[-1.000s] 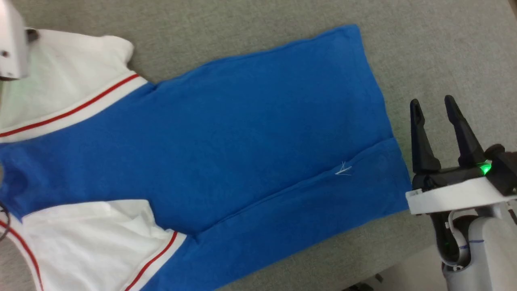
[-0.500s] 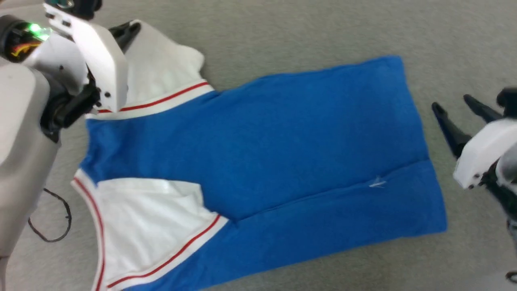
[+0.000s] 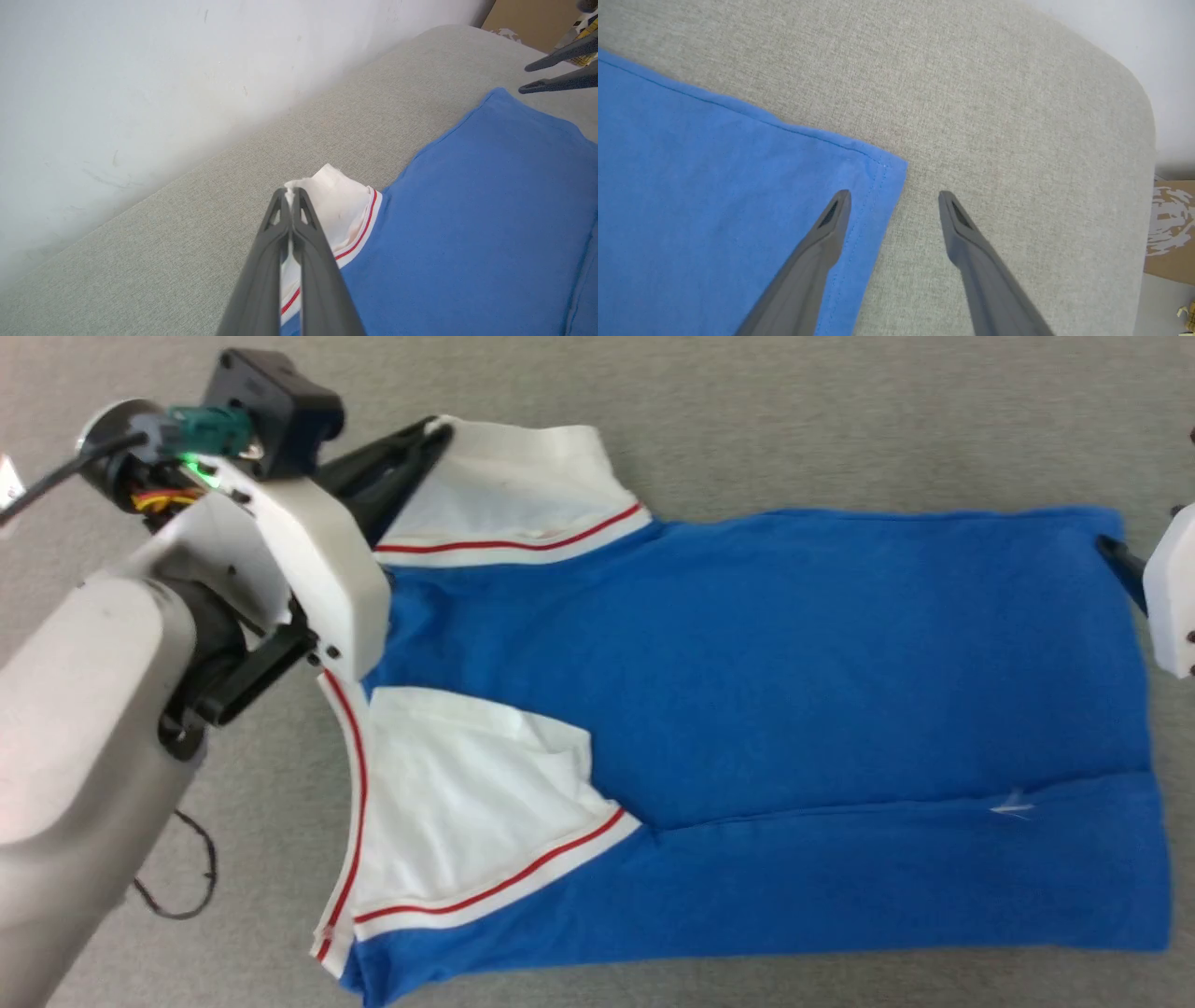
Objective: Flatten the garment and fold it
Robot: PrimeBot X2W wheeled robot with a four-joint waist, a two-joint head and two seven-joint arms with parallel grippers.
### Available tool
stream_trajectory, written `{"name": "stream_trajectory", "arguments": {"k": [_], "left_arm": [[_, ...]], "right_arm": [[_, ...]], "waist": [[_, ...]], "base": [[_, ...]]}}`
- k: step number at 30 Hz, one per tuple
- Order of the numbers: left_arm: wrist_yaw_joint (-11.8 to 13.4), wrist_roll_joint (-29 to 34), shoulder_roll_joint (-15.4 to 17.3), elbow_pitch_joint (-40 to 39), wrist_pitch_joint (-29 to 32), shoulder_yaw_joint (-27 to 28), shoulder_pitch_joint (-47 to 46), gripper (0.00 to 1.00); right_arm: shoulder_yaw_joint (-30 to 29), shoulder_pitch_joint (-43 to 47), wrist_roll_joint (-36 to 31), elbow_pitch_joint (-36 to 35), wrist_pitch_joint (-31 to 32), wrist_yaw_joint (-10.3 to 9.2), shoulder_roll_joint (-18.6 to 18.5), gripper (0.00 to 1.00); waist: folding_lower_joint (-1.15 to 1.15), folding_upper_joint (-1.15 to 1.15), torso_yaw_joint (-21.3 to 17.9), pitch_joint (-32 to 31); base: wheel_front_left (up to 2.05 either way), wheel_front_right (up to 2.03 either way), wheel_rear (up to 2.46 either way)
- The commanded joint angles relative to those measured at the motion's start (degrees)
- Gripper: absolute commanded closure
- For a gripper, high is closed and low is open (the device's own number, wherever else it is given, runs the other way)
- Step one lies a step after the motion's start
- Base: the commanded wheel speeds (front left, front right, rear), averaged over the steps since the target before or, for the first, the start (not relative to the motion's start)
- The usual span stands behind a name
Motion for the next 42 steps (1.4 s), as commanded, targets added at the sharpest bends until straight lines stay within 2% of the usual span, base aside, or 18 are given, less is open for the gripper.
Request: {"name": "stream_trajectory", "arguments": {"k": [1,7,13,14,15,18,24,30,37,42], "left_arm": [[0.7,0.6,-0.3,-1.4,-0.4,-0.4,1.2,1.00],[1.4,0.9,-1.2,-4.0,-1.0,-1.2,2.0,1.00],[1.7,0.8,-1.9,-4.0,-2.0,-1.5,2.8,1.00],[1.7,0.8,-2.0,-3.8,-2.2,-1.6,3.1,1.00],[1.8,0.8,-2.1,-3.6,-2.4,-1.7,3.3,1.00],[2.3,0.6,-2.3,-2.7,-3.5,-1.6,4.3,1.00],[4.0,-0.8,-1.9,-1.3,-6.9,0.0,8.4,1.00],[6.7,-6.5,-0.4,-3.2,-9.7,3.7,16.3,1.00],[9.7,-10.4,3.3,-7.6,-10.0,4.8,27.7,1.00],[10.9,-12.7,4.7,-8.8,-9.9,3.9,35.1,1.00]], "right_arm": [[1.4,-1.8,0.3,1.7,0.7,-0.05,-0.8,0.00],[6.3,-4.3,2.5,7.3,2.0,-0.05,-2.2,0.00],[12.4,-3.8,5.3,9.8,2.3,-0.05,-3.4,0.00],[13.6,-3.5,6.5,9.9,2.4,-0.05,-3.6,0.56],[14.4,-3.4,7.5,10.2,2.1,-0.05,-3.9,1.00],[15.9,-3.9,8.8,10.9,-0.2,-0.05,-5.0,1.00],[13.4,-4.2,9.4,12.9,-10.0,-0.05,-4.9,1.00],[9.8,0.1,10.0,10.2,-17.6,-0.05,-5.0,1.00],[4.6,11.7,9.5,4.3,-20.3,-0.05,-5.5,1.00],[0.1,21.5,9.0,-0.8,-18.8,-0.05,-4.9,1.00]], "waist": [[0.00,-0.01,3.3,2.1],[0.00,-0.01,5.6,3.2],[0.00,-0.01,6.5,3.6],[0.00,-0.01,6.5,3.5],[0.00,-0.01,6.6,3.4],[0.00,-0.01,6.4,2.3],[0.00,-0.01,5.5,-3.0],[0.00,-0.01,4.5,-9.2],[0.00,-0.01,4.3,-13.7],[0.00,-0.01,4.5,-14.9]], "base": [[0.00,0.00,0.00],[0.00,0.00,0.00],[0.00,0.00,0.00],[0.00,0.00,0.00],[0.00,0.00,0.00],[0.00,0.00,0.00],[0.00,0.00,0.00],[0.00,0.00,0.00],[0.00,0.00,0.00],[0.00,0.00,0.00]]}}
